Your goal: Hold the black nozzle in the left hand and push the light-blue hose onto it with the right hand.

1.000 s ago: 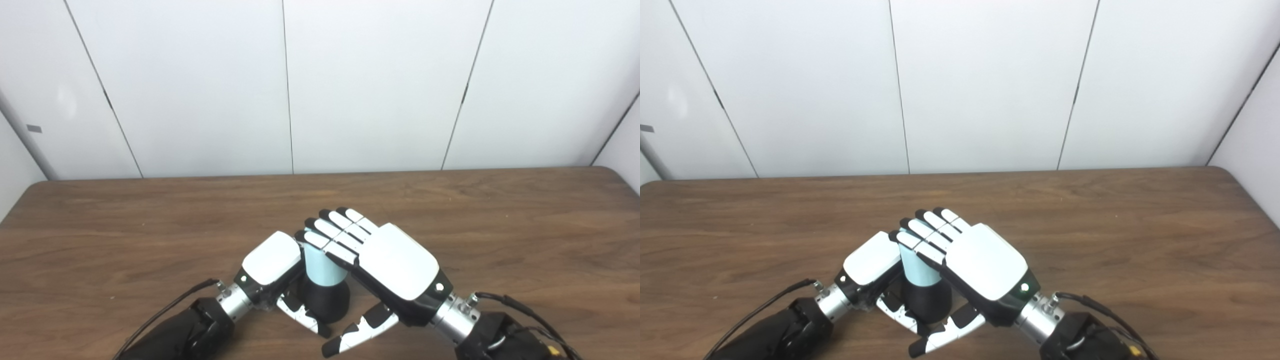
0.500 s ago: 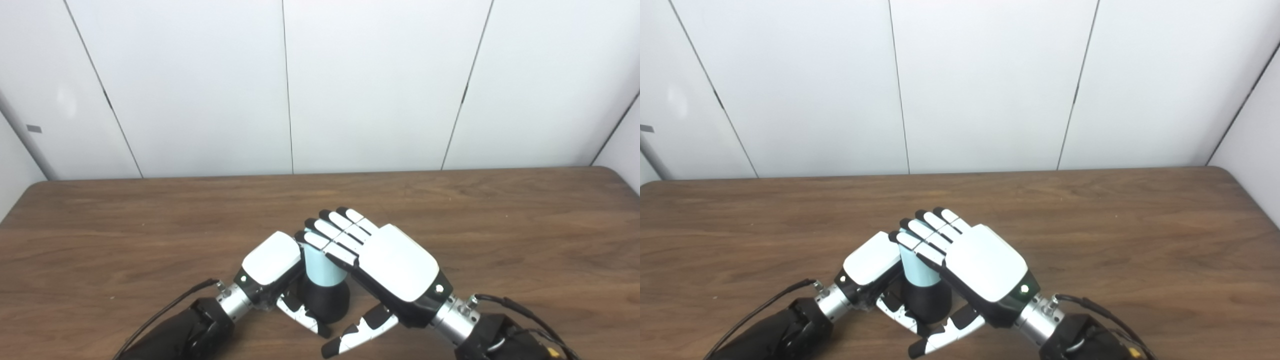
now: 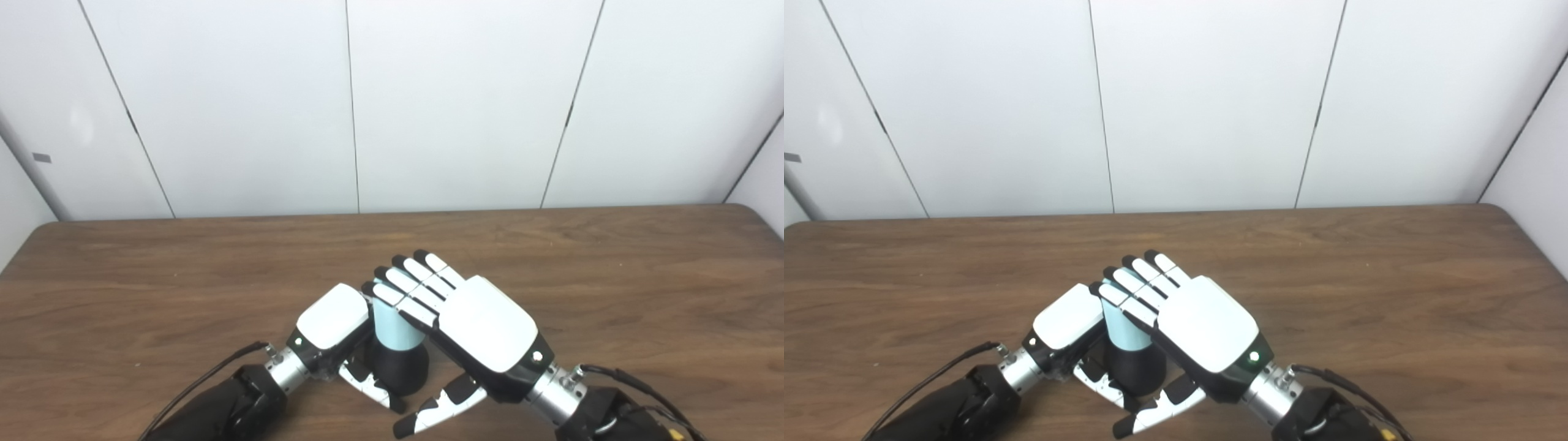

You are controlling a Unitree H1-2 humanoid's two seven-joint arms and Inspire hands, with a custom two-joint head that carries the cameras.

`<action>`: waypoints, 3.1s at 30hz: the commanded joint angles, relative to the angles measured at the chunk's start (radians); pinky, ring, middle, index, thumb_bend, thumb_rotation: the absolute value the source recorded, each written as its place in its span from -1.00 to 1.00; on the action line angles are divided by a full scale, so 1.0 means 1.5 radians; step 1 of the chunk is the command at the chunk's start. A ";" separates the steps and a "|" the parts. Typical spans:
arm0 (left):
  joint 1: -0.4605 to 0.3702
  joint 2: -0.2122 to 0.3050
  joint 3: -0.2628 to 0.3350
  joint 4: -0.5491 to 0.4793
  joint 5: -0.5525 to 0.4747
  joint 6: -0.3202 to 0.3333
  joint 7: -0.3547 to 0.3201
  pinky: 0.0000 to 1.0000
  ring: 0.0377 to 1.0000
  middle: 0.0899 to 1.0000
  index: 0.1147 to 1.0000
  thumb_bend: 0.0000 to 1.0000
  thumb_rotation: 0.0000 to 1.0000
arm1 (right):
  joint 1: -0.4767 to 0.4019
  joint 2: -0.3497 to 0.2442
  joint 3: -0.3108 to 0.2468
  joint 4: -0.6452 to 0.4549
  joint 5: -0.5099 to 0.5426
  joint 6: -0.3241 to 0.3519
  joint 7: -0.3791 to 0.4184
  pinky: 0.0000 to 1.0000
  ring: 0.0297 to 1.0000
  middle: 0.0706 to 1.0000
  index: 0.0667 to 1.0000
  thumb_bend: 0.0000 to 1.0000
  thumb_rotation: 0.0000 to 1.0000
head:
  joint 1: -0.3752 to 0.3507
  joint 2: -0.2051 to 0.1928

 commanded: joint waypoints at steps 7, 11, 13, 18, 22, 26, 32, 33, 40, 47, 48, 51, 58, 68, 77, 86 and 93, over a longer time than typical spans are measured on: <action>0.156 -0.075 -0.090 0.091 -0.017 -0.015 0.006 -0.54 -0.44 -0.29 -0.07 0.03 -1.00 | 0.018 -0.033 0.019 0.047 -0.031 -0.015 0.053 0.94 0.91 0.88 0.80 0.77 0.64 | -0.001 0.000; 0.157 -0.074 -0.086 0.087 -0.017 -0.015 -0.001 -0.51 -0.40 -0.28 -0.07 0.03 -1.00 | 0.018 -0.033 0.019 0.048 -0.024 -0.014 0.054 0.96 0.91 0.88 0.80 0.78 0.63 | -0.001 0.000; 0.157 -0.073 -0.086 0.085 -0.019 -0.015 -0.003 -0.44 -0.32 -0.23 -0.08 0.03 -1.00 | 0.019 -0.032 0.018 0.051 -0.010 -0.014 0.053 0.96 0.90 0.87 0.78 0.79 0.60 | -0.001 0.000; 0.157 -0.073 -0.083 0.084 -0.019 -0.015 -0.007 -0.44 -0.32 -0.23 -0.08 0.03 -1.00 | 0.018 -0.033 0.018 0.053 0.005 -0.012 0.056 0.93 0.89 0.86 0.77 0.81 0.60 | -0.001 0.000; 0.157 -0.073 -0.086 0.084 -0.021 -0.015 -0.001 -0.49 -0.38 -0.26 -0.06 0.03 -1.00 | 0.018 -0.033 0.019 0.053 0.006 -0.009 0.063 0.92 0.89 0.86 0.76 0.82 0.60 | -0.001 0.000; 0.157 -0.073 -0.086 0.086 -0.023 -0.015 0.000 -0.52 -0.43 -0.28 -0.06 0.03 -1.00 | 0.020 -0.034 0.021 0.055 0.002 -0.011 0.060 0.90 0.88 0.84 0.74 0.82 0.60 | -0.001 0.000; 0.158 -0.073 -0.088 0.086 -0.027 -0.015 0.001 -0.55 -0.44 -0.28 -0.06 0.03 -1.00 | 0.022 -0.033 0.023 0.059 0.000 -0.009 0.057 0.87 0.86 0.83 0.73 0.83 0.57 | -0.001 0.000; 0.158 -0.073 -0.087 0.086 -0.026 -0.015 0.001 -0.55 -0.45 -0.29 -0.06 0.03 -1.00 | 0.022 -0.033 0.023 0.059 0.000 -0.008 0.057 0.89 0.87 0.83 0.73 0.82 0.58 | -0.001 0.000; 0.159 -0.072 -0.087 0.082 -0.025 -0.015 0.001 -0.46 -0.35 -0.24 -0.08 0.03 -1.00 | 0.023 -0.033 0.024 0.060 -0.002 -0.010 0.052 0.91 0.88 0.84 0.73 0.81 0.58 | -0.001 0.000; 0.160 -0.072 -0.083 0.078 -0.027 -0.015 -0.006 -0.55 -0.46 -0.30 -0.07 0.03 -1.00 | 0.025 -0.034 0.025 0.059 -0.006 -0.008 0.056 0.92 0.88 0.85 0.75 0.81 0.59 | 0.000 0.001; 0.160 -0.072 -0.084 0.077 -0.027 -0.015 -0.006 -0.55 -0.46 -0.30 -0.07 0.03 -1.00 | 0.025 -0.034 0.025 0.059 -0.006 -0.008 0.056 0.92 0.89 0.85 0.75 0.81 0.59 | 0.000 0.001; 0.159 -0.071 -0.086 0.077 -0.025 -0.015 -0.001 -0.59 -0.51 -0.20 -0.14 0.04 -1.00 | 0.026 -0.034 0.025 0.059 -0.004 -0.008 0.057 0.92 0.88 0.85 0.75 0.81 0.59 | -0.001 0.001; 0.160 -0.072 -0.084 0.077 -0.028 -0.015 -0.003 -0.60 -0.52 -0.23 -0.12 0.03 -1.00 | 0.028 -0.034 0.024 0.057 -0.005 -0.005 0.058 0.92 0.89 0.85 0.76 0.81 0.60 | -0.001 0.000; 0.159 -0.071 -0.087 0.079 -0.032 -0.015 0.001 -0.59 -0.51 -0.28 -0.09 0.03 -1.00 | 0.030 -0.035 0.025 0.058 -0.009 -0.007 0.055 0.90 0.88 0.84 0.75 0.80 0.60 | -0.001 0.000; 0.161 -0.070 -0.084 0.075 -0.033 -0.015 -0.005 -0.70 -0.66 -0.16 -0.17 0.05 -1.00 | 0.034 -0.034 0.027 0.055 -0.015 -0.005 0.056 0.93 0.88 0.86 0.77 0.80 0.61 | -0.001 0.000; 0.159 -0.069 -0.088 0.075 -0.033 -0.015 0.000 -0.66 -0.60 -0.16 -0.17 0.05 -1.00 | 0.036 -0.034 0.026 0.053 -0.015 -0.005 0.056 0.92 0.88 0.85 0.77 0.80 0.61 | -0.001 0.000; 0.160 -0.069 -0.086 0.076 -0.033 -0.015 -0.005 -0.62 -0.54 -0.25 -0.11 0.03 -1.00 | 0.036 -0.033 0.025 0.055 -0.012 -0.006 0.050 0.92 0.88 0.85 0.76 0.80 0.61 | -0.002 0.000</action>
